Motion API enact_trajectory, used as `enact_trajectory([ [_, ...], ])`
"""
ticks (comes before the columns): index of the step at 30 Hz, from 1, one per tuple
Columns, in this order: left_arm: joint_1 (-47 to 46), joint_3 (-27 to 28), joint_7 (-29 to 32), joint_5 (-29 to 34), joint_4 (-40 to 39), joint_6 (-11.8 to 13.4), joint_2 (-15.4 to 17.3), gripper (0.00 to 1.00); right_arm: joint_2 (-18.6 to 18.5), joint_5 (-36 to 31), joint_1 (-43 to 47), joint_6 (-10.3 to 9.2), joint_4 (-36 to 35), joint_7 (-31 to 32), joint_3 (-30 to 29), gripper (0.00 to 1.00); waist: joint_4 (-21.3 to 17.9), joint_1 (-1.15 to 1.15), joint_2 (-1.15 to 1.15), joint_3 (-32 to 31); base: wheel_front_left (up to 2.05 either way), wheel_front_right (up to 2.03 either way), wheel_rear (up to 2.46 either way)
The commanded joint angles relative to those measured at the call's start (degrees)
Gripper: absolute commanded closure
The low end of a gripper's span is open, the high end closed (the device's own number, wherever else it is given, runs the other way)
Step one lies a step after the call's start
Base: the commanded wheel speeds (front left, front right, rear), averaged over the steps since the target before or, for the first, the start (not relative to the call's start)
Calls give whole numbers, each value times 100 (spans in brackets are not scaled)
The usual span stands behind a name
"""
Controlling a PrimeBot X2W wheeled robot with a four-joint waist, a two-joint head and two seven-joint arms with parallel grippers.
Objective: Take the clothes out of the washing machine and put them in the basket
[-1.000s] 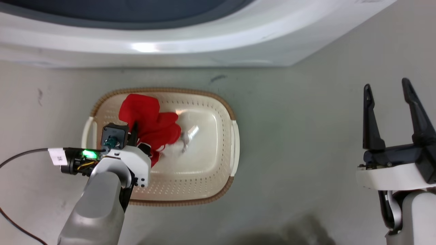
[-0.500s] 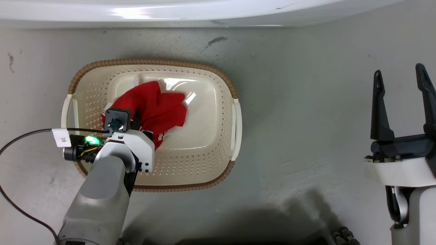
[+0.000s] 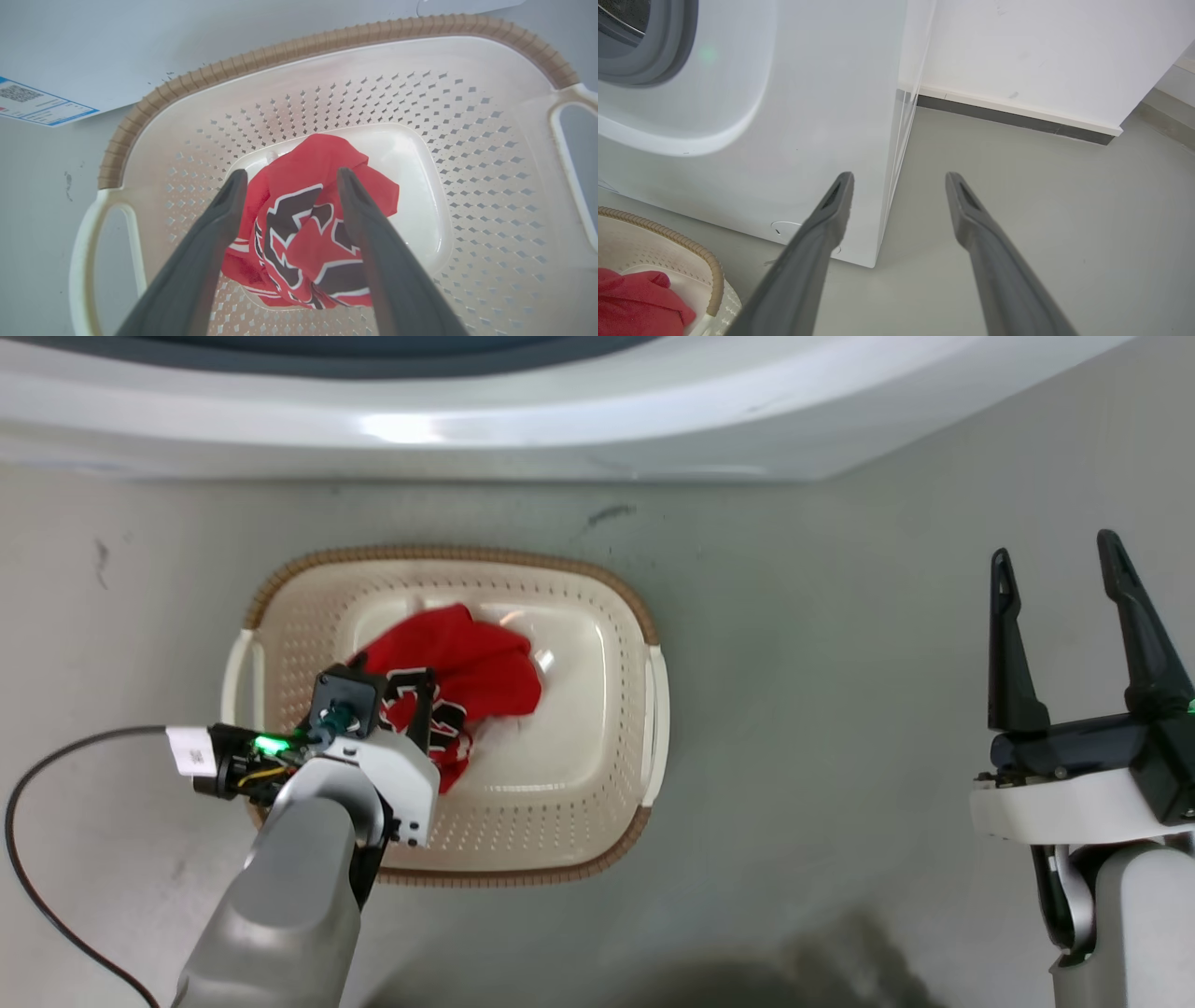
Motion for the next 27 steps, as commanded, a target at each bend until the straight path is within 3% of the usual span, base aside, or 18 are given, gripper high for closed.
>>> enact_trajectory([
  [1,146,-27,-14,20,-158,-23,29,0,-4,22,-47,-6,47,-12,23,0,25,0,0,-380,0,0,0],
  [8,855,-231,-15,154,-1053,-156,78,0,-3,139,136,-6,379,-12,35,0,55,0,0,-1212,0,0,0],
  [17,1239,-116,-15,76,-2170,-183,187,0,-4,292,335,-6,561,-12,119,0,-29,0,0,-1714,0,0,0],
  [22,891,-153,-15,166,-2525,-283,354,0,-4,405,325,-6,550,-12,185,0,-203,0,0,-1629,0,0,0],
  [27,-8,-264,-15,133,-2304,-398,417,0,-3,510,248,-6,525,-12,202,0,-420,0,0,-1312,0,0,0],
])
